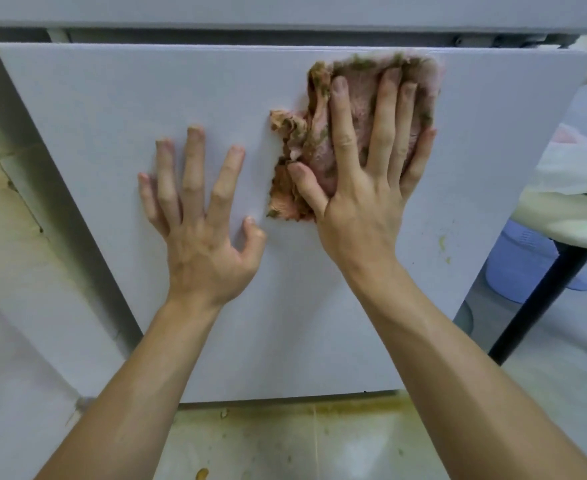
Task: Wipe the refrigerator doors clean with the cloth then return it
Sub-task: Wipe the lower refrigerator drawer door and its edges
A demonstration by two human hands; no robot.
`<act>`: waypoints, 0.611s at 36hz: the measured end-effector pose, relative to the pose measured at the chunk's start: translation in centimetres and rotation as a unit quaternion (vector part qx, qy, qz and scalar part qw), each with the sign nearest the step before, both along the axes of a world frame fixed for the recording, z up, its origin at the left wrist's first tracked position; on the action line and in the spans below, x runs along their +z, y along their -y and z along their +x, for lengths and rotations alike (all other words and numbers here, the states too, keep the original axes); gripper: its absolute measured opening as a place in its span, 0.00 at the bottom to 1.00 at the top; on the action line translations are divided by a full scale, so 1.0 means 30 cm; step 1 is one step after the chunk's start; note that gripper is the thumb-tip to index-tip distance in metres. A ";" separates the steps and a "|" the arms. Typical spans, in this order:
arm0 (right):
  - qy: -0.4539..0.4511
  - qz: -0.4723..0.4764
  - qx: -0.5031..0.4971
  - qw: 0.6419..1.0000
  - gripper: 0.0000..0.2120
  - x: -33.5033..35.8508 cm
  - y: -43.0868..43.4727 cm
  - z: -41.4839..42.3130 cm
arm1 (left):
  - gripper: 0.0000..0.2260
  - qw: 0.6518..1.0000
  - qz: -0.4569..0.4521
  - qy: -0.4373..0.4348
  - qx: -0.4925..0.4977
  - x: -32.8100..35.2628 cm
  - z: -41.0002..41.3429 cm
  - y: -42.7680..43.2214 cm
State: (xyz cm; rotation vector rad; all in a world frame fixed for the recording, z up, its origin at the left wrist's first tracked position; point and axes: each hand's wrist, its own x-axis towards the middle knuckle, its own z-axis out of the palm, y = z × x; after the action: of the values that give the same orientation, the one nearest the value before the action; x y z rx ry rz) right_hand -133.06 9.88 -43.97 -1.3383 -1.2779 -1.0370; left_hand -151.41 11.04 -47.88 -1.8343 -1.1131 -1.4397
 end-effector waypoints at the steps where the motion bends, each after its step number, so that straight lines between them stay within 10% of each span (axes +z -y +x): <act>1: 0.012 0.009 -0.006 1.000 0.32 -0.012 -0.005 0.004 | 0.36 1.000 -0.002 0.000 0.000 -0.001 0.007 0.002; 13: 0.117 -0.128 0.037 0.984 0.25 -0.595 0.108 0.352 | 0.36 1.000 -0.012 0.007 -0.006 -0.009 0.031 0.011; 22: -0.038 -0.045 0.057 0.997 0.27 -0.236 0.056 0.300 | 0.37 0.999 -0.030 -0.025 -0.024 -0.048 0.134 0.043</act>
State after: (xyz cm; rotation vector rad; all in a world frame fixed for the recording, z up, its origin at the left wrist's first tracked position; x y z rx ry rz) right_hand -124.06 8.21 -51.05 -1.3444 -1.3404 -0.8507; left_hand -147.38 9.74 -49.31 -1.9407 -1.1051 -1.3929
